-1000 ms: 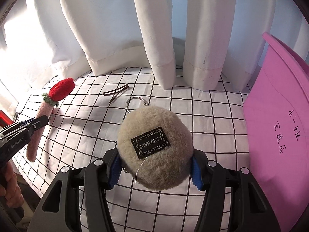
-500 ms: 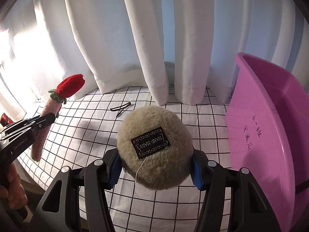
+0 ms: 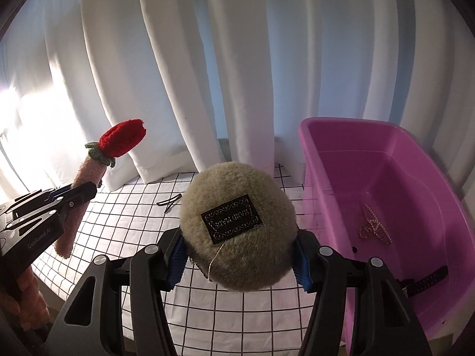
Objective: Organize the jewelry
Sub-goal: 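Lift and carry the headband and pom-pom with both tools over the pink tub, then open both tools to drop the headband and pom-pom into the tub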
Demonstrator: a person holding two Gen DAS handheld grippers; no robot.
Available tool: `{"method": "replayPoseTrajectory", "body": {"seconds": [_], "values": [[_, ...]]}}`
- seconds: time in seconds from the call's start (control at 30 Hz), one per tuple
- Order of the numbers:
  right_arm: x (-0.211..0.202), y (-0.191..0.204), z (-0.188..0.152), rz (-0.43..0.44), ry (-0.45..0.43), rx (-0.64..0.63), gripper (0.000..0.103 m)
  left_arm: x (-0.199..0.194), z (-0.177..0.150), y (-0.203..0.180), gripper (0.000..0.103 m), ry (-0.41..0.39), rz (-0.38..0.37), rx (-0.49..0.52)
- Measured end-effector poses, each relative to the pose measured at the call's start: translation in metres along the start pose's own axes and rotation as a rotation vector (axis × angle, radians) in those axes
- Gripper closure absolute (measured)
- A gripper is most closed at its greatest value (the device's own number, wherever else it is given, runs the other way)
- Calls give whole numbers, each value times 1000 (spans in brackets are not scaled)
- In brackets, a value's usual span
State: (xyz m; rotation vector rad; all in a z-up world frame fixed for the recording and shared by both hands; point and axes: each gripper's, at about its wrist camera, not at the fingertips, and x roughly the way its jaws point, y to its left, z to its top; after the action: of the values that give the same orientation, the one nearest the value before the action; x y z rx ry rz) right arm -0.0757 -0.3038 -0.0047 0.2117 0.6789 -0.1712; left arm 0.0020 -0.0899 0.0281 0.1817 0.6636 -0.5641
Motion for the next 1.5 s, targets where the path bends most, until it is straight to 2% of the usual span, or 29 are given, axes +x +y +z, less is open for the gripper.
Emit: {"method": "replayPoseTrajectory", "body": {"seconds": [0.43, 0.67, 0.8, 1.13, 1.5], "values": [[-64, -97, -11, -188, -62, 136, 47, 8, 35, -105, 93, -52, -192, 147], [-84, -141, -21, -247, -78, 203, 47, 18, 48, -161, 93, -56, -263, 214], [-88, -161, -24, -258, -85, 231, 47, 27, 53, -190, 93, -49, -282, 253], [-66, -196, -19, -252, -57, 252, 47, 57, 68, -259, 92, -29, -304, 307], [-40, -210, -16, -233, 19, 240, 47, 103, 77, -294, 92, 28, -276, 348]]}}
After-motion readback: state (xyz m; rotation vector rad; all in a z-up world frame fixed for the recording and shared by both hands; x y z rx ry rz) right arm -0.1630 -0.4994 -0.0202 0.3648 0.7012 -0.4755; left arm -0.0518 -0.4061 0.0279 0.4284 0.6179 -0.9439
